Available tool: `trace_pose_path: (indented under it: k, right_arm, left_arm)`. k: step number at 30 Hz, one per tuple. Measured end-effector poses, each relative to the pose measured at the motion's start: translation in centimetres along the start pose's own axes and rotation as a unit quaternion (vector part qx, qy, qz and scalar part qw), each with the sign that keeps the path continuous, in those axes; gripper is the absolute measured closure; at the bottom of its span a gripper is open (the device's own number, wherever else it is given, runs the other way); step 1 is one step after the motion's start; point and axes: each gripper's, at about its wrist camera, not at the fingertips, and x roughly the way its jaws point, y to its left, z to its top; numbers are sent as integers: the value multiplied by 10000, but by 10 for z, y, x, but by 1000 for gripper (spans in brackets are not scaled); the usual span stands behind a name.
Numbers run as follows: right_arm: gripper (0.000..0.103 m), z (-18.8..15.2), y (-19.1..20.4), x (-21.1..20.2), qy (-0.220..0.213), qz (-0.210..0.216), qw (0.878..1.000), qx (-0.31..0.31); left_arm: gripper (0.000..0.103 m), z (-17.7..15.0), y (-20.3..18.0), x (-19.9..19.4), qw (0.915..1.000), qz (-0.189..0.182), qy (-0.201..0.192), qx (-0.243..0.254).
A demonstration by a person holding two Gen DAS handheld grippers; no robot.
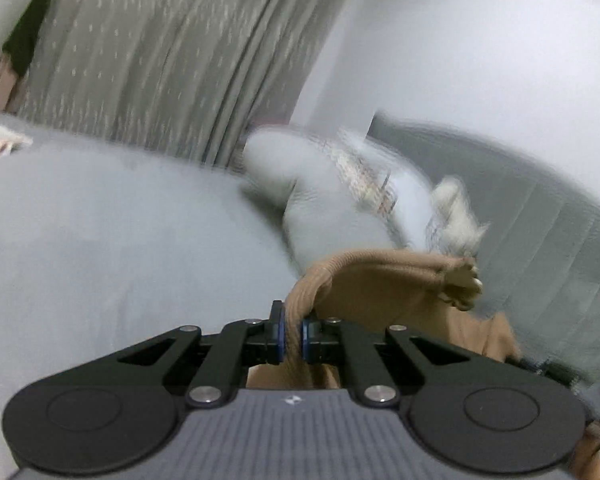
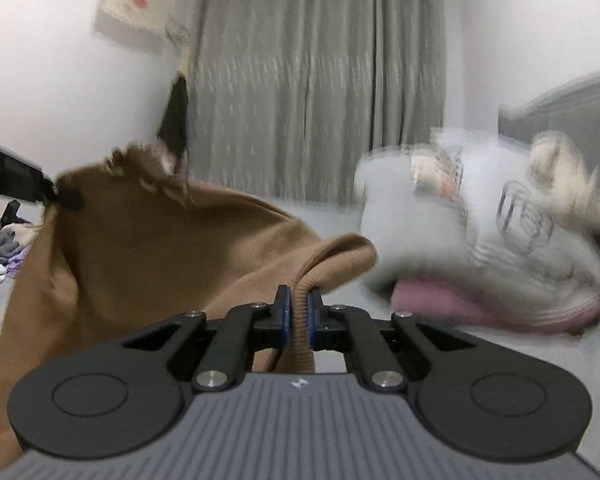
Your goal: Fold clothes
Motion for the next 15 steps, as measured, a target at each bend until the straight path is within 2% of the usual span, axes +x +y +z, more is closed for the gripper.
trace_pose_path:
  k: [1, 3, 4, 5, 7, 9, 10, 11, 13, 15]
  right_arm:
    - [94, 6, 1, -8, -188, 30, 9998, -36]
    - [94, 32, 10, -40, -856, 52, 9960, -246]
    - [94, 39, 13, -48, -1007, 37, 9943, -339]
    - [94, 55, 24, -71, -1404, -24, 9882, -605]
    - [94, 67, 34, -88, -1693, -93, 9823, -801]
    - [94, 85, 48, -124, -2265, -153, 9686, -1008]
    - [94, 92, 52, -142, -2550, -150, 9615, -1016]
    - [94, 99, 56, -159, -2827, -146, 9536, -1021]
    - [94, 105, 57, -178, -3121, -129, 9449, -978]
    - [94, 112, 54, -195, -3353, -62, 9385, -822]
  left_arm:
    - [96, 10, -5, -19, 9998, -51, -162, 63]
    - [96, 24, -15, -49, 9988, -161, -425, 153]
    - [96, 31, -24, -68, 9976, -237, -608, 220]
    - [96, 36, -31, -81, 9965, -292, -739, 259]
    - [96, 44, -44, -103, 9943, -400, -951, 274]
    - [96, 53, -57, -130, 9909, -558, -1202, 239]
    - [96, 56, -64, -140, 9889, -649, -1318, 238]
    - [96, 59, -76, -163, 9832, -804, -1608, 331]
    - [96, 62, -94, -191, 9741, -906, -2012, 486]
    - [95, 64, -103, -206, 9712, -919, -2141, 488]
